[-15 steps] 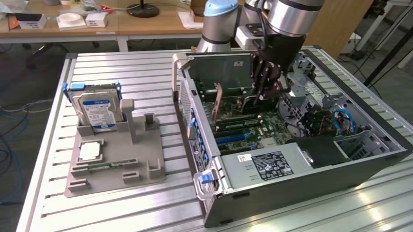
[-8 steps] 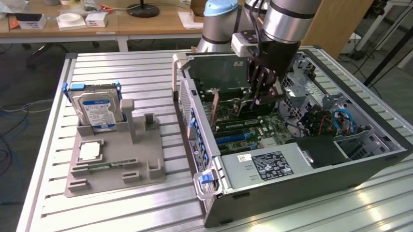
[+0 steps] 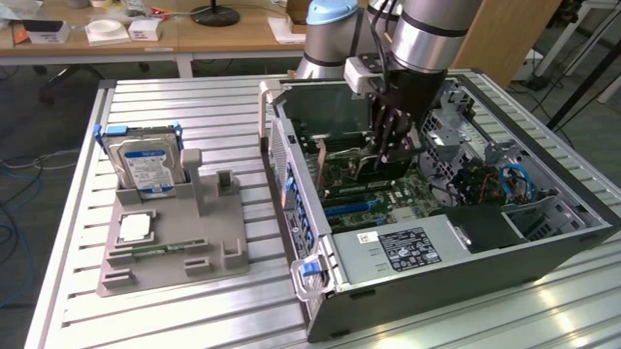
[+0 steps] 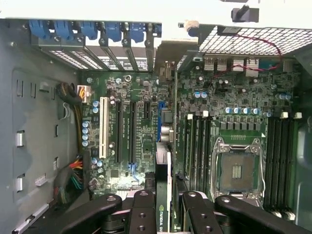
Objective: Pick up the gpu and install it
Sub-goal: 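Insert the gpu into the slot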
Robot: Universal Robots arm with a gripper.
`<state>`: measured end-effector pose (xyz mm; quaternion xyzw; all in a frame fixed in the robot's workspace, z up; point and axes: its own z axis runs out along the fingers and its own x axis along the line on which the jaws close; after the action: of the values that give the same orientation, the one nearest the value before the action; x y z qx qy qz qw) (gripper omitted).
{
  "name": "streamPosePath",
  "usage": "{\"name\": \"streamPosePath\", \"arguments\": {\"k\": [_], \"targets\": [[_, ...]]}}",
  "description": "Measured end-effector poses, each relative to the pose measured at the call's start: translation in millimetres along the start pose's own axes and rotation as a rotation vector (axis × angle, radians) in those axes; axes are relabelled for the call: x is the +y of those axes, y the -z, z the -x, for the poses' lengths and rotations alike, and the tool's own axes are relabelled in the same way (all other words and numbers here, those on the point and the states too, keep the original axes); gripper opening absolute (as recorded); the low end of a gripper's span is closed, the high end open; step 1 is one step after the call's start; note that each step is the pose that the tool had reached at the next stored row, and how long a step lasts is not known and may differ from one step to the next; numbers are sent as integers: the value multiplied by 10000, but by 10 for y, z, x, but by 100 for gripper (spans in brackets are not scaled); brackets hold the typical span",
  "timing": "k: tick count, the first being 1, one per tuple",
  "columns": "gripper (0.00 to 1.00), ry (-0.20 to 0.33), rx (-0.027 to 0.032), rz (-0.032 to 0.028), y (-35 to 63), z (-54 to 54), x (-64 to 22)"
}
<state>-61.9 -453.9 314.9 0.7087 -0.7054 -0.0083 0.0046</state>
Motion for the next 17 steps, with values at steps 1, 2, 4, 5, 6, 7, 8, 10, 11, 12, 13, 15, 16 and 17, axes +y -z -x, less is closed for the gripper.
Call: {"name": "streamPosePath", "arguments": {"k": [1,2,4,5,6,7,8,10,11,12,13,15,16,17], "targets": [[26,0,7,0,-10,-4,2],[26,-1,12,0,-20,-11,4],[26,-3,22,1,-38,-22,6],[26,-2,25,-1,-49,-26,7],[26,-2,31,-1,-59,-30,8],[26,-2,37,-1,-70,-34,10],[26,-1,43,0,-81,-38,11],[26,0,50,-1,-105,-46,14],[26,-1,55,0,-118,-51,16],[26,-2,57,0,-132,-55,19],[26,-2,60,0,-146,-58,21],[26,-3,67,0,-179,-63,27],[26,-4,71,0,-195,-64,31],[26,-4,73,0,-213,-65,34]]}}
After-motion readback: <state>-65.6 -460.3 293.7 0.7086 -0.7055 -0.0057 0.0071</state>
